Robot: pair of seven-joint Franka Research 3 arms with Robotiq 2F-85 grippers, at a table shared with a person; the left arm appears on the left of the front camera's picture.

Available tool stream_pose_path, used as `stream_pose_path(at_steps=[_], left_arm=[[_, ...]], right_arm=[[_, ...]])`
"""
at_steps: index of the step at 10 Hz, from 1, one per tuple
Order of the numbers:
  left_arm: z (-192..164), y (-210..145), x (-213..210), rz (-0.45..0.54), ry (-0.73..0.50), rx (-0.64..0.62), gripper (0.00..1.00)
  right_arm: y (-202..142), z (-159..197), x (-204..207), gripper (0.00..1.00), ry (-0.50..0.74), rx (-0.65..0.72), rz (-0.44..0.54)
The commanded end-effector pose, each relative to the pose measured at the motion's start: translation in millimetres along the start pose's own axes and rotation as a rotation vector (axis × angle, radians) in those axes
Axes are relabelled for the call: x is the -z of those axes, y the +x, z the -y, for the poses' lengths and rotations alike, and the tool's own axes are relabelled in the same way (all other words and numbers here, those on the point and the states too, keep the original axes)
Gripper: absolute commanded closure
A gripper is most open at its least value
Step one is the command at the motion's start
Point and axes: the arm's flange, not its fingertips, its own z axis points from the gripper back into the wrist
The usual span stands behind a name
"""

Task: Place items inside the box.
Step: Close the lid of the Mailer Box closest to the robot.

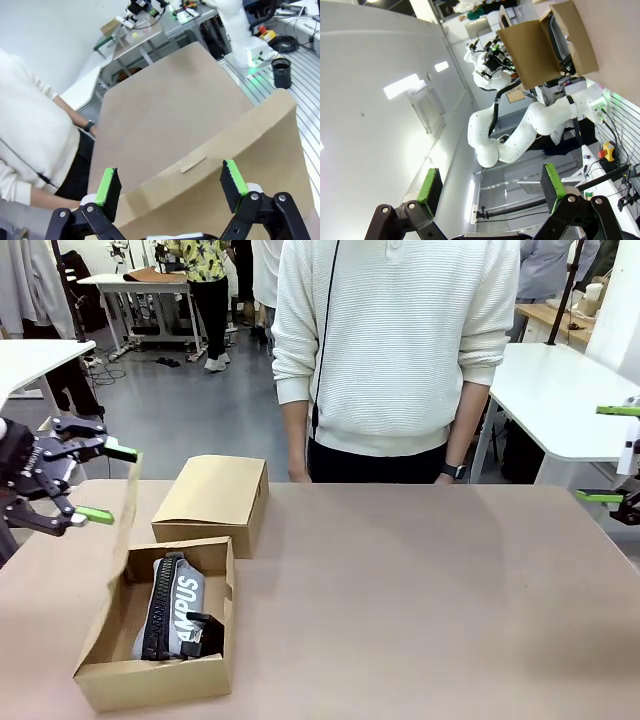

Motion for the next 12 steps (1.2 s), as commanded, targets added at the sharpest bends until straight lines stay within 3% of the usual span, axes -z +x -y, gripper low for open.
stream_pose_path(at_steps=[1,3,6,10,12], left_arm=[[13,-44,10,0.002,-0.03,-0.024,0.0],[20,-69,28,0.006,0.007,-0.069,0.0],[50,-85,45,-0.032,-0.137,-0.179,0.0],[88,-97,66,-0.189,-0.224,-0.286,0.0],[95,-101,68,-0.233,-0.221,-0.249,0.0]], right_arm=[[-3,-1,-2,0.0,0.001,-0.004,-0.008],[-3,-1,-2,0.0,0.001,-0.004,-0.008],[-3,-1,-2,0.0,0.001,-0.004,-0.008],[-3,-1,-2,0.0,0.001,-0.004,-0.008],[-3,-1,-2,0.0,0.001,-0.004,-0.008]])
